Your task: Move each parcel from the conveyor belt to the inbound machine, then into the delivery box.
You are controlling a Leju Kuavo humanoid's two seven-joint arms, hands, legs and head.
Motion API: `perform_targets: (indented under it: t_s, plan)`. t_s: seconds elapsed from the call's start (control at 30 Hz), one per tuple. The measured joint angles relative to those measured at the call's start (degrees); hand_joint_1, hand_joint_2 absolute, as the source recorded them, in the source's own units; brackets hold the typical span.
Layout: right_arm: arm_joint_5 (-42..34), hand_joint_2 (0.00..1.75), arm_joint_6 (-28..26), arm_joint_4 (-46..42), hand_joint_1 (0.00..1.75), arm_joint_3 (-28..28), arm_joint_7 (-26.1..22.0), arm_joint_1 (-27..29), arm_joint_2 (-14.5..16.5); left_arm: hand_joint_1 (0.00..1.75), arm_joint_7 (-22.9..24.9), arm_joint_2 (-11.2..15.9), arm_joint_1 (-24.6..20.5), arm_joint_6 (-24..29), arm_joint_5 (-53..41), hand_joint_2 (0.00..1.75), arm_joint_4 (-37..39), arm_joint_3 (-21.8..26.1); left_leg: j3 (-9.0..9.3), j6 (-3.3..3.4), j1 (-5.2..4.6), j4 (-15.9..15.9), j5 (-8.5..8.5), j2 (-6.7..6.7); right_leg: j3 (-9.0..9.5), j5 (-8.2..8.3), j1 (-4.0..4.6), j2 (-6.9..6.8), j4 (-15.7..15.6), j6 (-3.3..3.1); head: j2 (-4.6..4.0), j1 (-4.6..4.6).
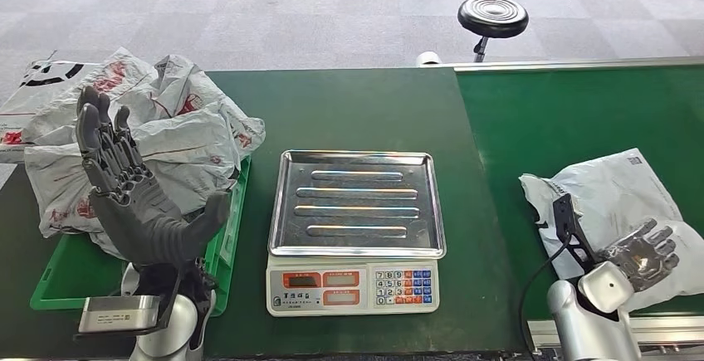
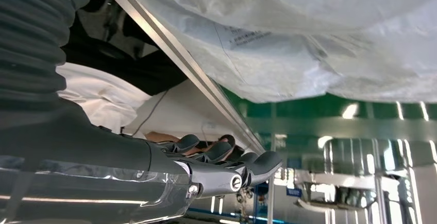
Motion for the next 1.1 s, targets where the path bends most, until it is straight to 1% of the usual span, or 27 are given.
perform_targets:
  t_s: [0.2,0.3,0.4,0.53,0.6,0.67,0.8,0.87,0.93,1.0,1.03,1.1]
  plan:
    - [0.0,1.75,2.9,8.8,0.00,-4.7,-0.6,-3.0,0.6,0.00,0.6,1.0,0.7,-0.1,-1.1,1.75,-0.8,-2.1,-0.01,0.01,0.00,0.0,0.00,-0.03,0.01,0.00,0.00,-0.01,0.0,0.00,0.00,0.00]
    - [0.0,1.75,4.6,12.7,0.00,-6.4,-0.9,-4.5,0.9,0.00,1.1,1.4,1.0,0.0,-1.2,1.75,-1.4,-2.4,0.00,0.01,0.00,0.0,0.01,-0.02,0.01,0.00,0.00,-0.01,0.0,0.00,0.00,0.00]
    - [0.0,1.75,5.2,15.4,0.00,-7.6,-1.0,-5.5,1.2,0.00,1.2,1.7,1.3,0.0,-1.3,1.75,-1.7,-2.5,0.00,0.01,0.00,0.0,0.01,-0.04,0.02,0.00,0.00,-0.03,0.0,0.00,0.00,0.00]
    - [-0.2,1.75,8.5,18.4,1.75,-8.7,-2.1,-7.5,1.4,0.00,1.2,1.9,1.5,0.3,-2.1,1.75,-2.2,-2.5,0.06,0.00,0.02,0.0,0.00,0.02,0.05,0.00,0.02,0.02,0.0,0.00,0.00,0.00]
    - [-0.6,1.75,9.7,19.9,1.75,-9.4,-3.4,-8.5,1.6,0.00,1.1,2.1,1.8,0.6,-2.4,1.75,-2.4,-2.5,0.10,0.01,0.03,0.0,-0.01,0.04,0.11,-0.02,0.02,0.04,0.0,0.02,0.00,0.00]
    - [-0.9,1.75,9.2,21.1,1.75,-10.0,-4.9,-9.1,1.9,0.00,1.0,2.3,2.3,1.1,-2.8,1.75,-2.8,-2.5,0.10,0.02,0.02,0.0,-0.01,0.04,0.13,-0.02,0.01,0.03,0.0,0.03,0.00,0.01]
    - [-1.1,1.75,6.6,22.4,1.75,-11.4,-7.0,-9.8,2.9,0.00,0.9,2.6,3.4,1.6,-3.5,1.75,-3.5,-2.5,0.10,0.04,0.01,0.0,0.00,0.03,0.14,0.01,-0.01,0.03,0.0,0.04,0.00,0.00]
    - [-1.1,1.75,4.5,22.6,1.75,-11.9,-7.6,-10.1,3.3,0.00,0.8,2.7,3.8,1.9,-3.6,1.75,-3.6,-2.5,0.10,0.04,0.01,0.0,0.01,0.02,0.14,0.02,-0.01,0.01,0.0,0.04,0.00,0.00]
    - [-1.2,1.75,-1.0,22.0,1.75,-12.3,-8.8,-9.9,3.9,0.00,0.9,2.8,4.2,2.3,-4.0,1.75,-3.8,-2.5,0.10,0.04,0.01,0.0,0.02,0.00,0.14,0.03,0.00,0.00,0.0,0.04,0.00,0.00]
    - [-1.8,1.75,-8.6,18.5,1.75,-12.6,-11.4,-8.7,5.1,0.00,1.2,2.8,4.8,2.8,-4.8,1.75,-4.0,-2.4,0.10,0.03,0.01,0.0,0.02,-0.02,0.13,0.03,0.00,-0.01,0.0,0.03,0.00,0.00]
    - [-2.1,1.75,-11.7,15.1,1.75,-12.7,-13.1,-7.6,6.1,0.00,1.3,2.8,5.0,3.0,-5.1,1.75,-4.1,-2.4,0.09,0.03,0.01,0.0,0.02,-0.05,0.13,0.02,0.01,-0.03,0.0,0.03,0.00,0.00]
    - [-3.0,1.75,-14.7,4.5,1.75,-13.1,-17.3,-4.6,8.5,0.00,1.5,2.8,5.4,3.2,-5.5,1.75,-4.2,-2.4,0.06,0.03,0.02,0.0,0.02,-0.14,0.12,-0.02,0.02,-0.11,0.1,0.02,0.00,0.00]
